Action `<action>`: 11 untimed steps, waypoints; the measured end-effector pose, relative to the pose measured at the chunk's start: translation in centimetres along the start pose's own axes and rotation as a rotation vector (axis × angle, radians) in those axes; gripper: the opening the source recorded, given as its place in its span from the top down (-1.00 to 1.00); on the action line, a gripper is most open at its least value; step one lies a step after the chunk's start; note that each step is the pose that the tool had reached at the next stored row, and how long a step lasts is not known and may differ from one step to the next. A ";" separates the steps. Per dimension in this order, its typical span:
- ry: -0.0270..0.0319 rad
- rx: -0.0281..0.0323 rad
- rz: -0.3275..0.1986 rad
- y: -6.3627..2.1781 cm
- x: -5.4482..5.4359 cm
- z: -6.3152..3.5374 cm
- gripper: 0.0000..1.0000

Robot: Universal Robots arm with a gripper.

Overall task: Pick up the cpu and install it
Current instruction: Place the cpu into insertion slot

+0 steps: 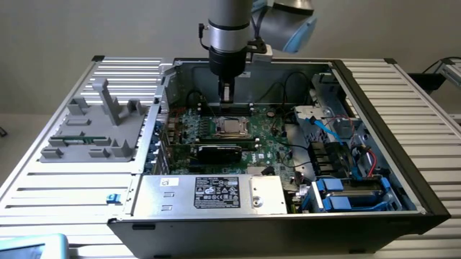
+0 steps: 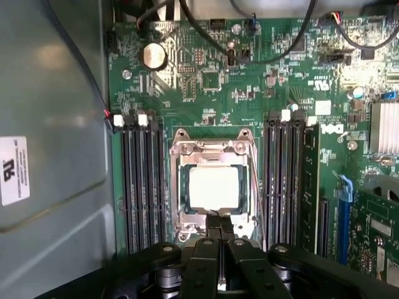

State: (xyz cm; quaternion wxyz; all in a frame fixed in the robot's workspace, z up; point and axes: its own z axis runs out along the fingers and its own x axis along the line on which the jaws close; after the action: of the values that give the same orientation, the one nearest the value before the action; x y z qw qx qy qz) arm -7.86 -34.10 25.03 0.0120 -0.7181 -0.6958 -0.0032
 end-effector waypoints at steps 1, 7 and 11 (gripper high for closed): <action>-0.0001 -0.0002 0.000 -0.16 0.0 0.18 0.77; 0.0002 -0.0006 0.001 -0.63 0.0 1.29 0.77; 0.0002 -0.0020 0.002 -0.89 -0.1 2.01 0.77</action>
State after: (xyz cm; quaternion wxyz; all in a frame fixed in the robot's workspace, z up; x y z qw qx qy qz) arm -8.77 -34.09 23.02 0.0114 -0.7189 -0.6950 -0.0040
